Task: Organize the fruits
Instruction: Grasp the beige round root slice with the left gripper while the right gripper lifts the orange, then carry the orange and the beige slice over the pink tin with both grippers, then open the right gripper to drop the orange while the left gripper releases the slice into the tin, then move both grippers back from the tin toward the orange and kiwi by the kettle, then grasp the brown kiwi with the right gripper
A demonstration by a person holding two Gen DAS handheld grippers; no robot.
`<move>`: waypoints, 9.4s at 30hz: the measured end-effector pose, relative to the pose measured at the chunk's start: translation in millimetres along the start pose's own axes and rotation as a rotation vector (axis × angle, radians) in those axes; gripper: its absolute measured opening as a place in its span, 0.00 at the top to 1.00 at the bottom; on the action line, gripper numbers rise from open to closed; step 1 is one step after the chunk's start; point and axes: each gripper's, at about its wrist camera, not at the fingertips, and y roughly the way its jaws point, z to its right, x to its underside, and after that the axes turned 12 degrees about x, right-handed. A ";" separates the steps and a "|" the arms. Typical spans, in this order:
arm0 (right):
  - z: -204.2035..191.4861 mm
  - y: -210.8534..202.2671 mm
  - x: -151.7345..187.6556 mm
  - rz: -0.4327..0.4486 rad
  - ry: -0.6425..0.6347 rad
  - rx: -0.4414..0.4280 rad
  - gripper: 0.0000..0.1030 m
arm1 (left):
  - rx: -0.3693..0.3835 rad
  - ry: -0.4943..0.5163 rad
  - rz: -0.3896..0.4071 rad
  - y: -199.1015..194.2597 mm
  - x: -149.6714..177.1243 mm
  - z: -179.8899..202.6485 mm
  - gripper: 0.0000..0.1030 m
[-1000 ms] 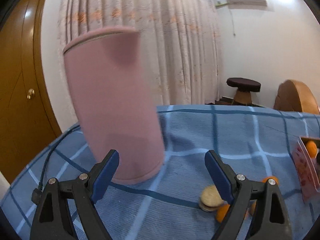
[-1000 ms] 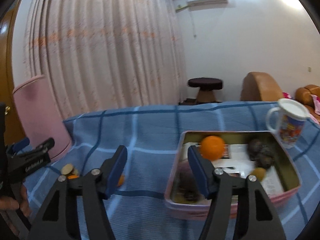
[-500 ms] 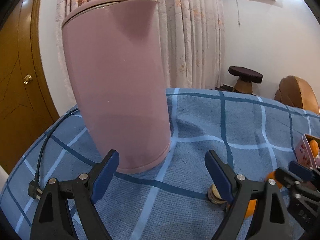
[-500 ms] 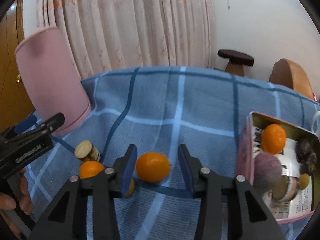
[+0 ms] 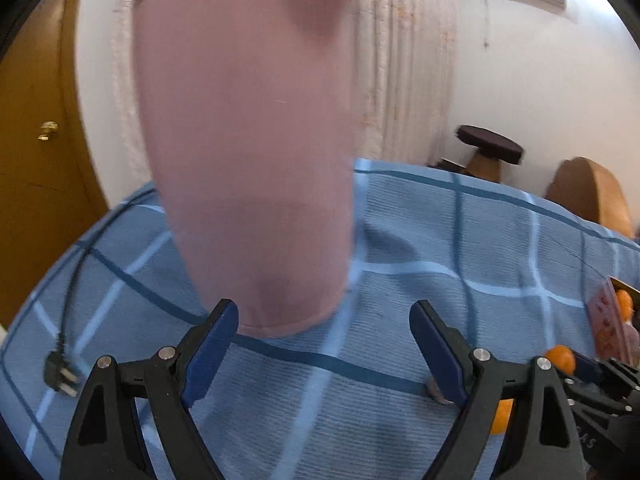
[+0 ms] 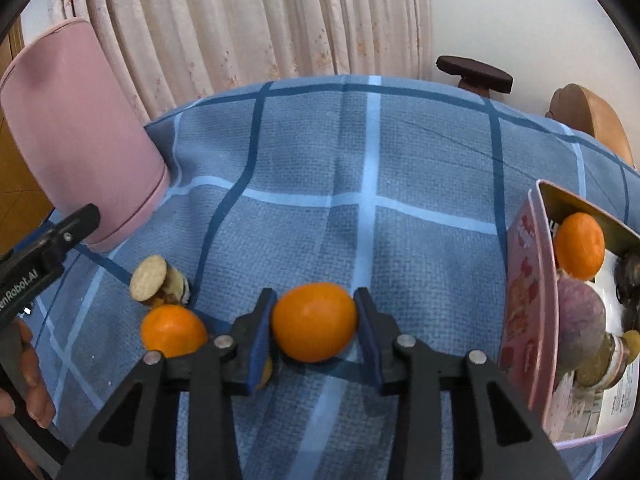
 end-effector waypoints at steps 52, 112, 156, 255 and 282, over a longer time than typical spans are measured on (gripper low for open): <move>23.3 -69.3 21.6 0.275 0.086 0.029 0.59 | 0.157 -0.045 -0.179 42.3 7.5 -2.2 0.59; 142.2 -124.9 60.1 0.479 0.079 0.253 0.59 | 0.313 0.180 0.203 -36.3 41.3 169.5 0.65; 258.8 -78.1 36.0 0.276 0.279 0.148 0.59 | 0.438 0.293 0.035 16.7 39.2 306.0 0.65; 22.9 -80.7 26.7 0.327 0.017 0.020 0.30 | -0.140 -0.031 0.035 -9.2 25.9 14.4 0.17; -8.6 -54.6 22.7 0.195 -0.075 -0.029 0.72 | -0.027 0.039 0.036 -16.4 17.5 22.4 0.17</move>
